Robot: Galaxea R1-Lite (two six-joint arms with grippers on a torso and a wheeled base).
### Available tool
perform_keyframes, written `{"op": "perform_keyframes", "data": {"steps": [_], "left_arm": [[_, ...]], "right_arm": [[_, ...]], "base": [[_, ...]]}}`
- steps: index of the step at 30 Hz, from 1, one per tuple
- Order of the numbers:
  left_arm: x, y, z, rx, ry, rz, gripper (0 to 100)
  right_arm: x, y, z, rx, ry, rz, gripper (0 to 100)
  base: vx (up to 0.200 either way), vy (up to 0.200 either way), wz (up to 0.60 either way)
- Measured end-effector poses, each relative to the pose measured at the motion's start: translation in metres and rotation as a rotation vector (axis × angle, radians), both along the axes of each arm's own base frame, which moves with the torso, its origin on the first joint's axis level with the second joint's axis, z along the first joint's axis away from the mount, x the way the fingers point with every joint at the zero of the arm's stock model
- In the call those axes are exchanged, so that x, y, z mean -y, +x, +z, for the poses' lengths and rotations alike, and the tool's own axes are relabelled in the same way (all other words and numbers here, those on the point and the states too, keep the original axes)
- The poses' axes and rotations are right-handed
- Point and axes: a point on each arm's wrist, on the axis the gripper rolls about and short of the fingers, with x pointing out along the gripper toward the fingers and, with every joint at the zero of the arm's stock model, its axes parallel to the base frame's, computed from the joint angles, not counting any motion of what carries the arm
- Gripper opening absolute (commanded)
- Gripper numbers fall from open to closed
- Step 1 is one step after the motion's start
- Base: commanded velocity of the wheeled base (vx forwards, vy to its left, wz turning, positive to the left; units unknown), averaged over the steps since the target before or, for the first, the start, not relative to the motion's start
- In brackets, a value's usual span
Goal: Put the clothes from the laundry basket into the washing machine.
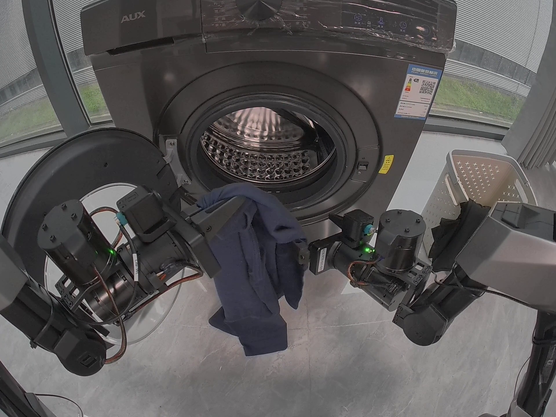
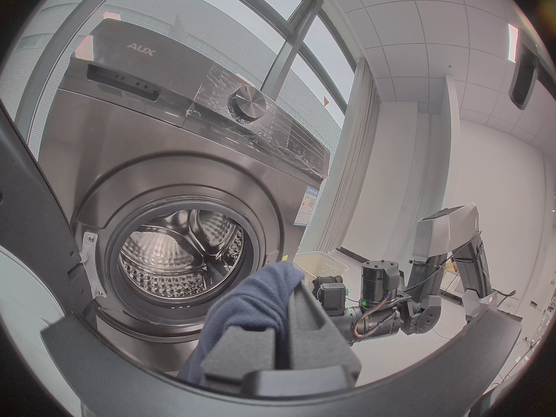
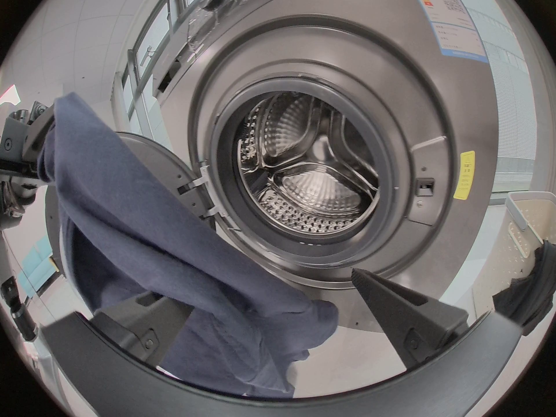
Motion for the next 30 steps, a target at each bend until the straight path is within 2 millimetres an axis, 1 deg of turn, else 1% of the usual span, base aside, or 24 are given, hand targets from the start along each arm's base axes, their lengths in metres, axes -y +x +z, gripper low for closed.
{"op": "perform_keyframes", "data": {"steps": [9, 20, 21, 26, 30], "left_arm": [[0.0, 0.0, 0.001, 0.002, -0.001, 0.0, 0], [0.0, 0.001, 0.002, 0.006, -0.004, 0.003, 0], [-0.001, 0.001, 0.002, 0.006, -0.004, 0.005, 0], [-0.001, 0.001, 0.001, 0.004, -0.004, 0.005, 0], [-0.001, 0.001, 0.0, 0.0, -0.001, 0.005, 0]], "right_arm": [[-0.011, -0.006, -0.003, -0.002, -0.001, 0.034, 100], [-0.016, -0.002, -0.014, -0.012, -0.006, 0.037, 100], [-0.016, -0.001, -0.015, -0.013, -0.007, 0.037, 0], [-0.018, 0.0, -0.013, 0.003, 0.01, 0.041, 0], [-0.019, -0.002, -0.002, 0.027, 0.031, 0.054, 0]], "base": [[0.0, 0.0, 0.0], [0.0, 0.0, 0.0], [0.0, 0.0, 0.0], [0.0, 0.0, 0.0], [0.0, 0.0, 0.0]]}}
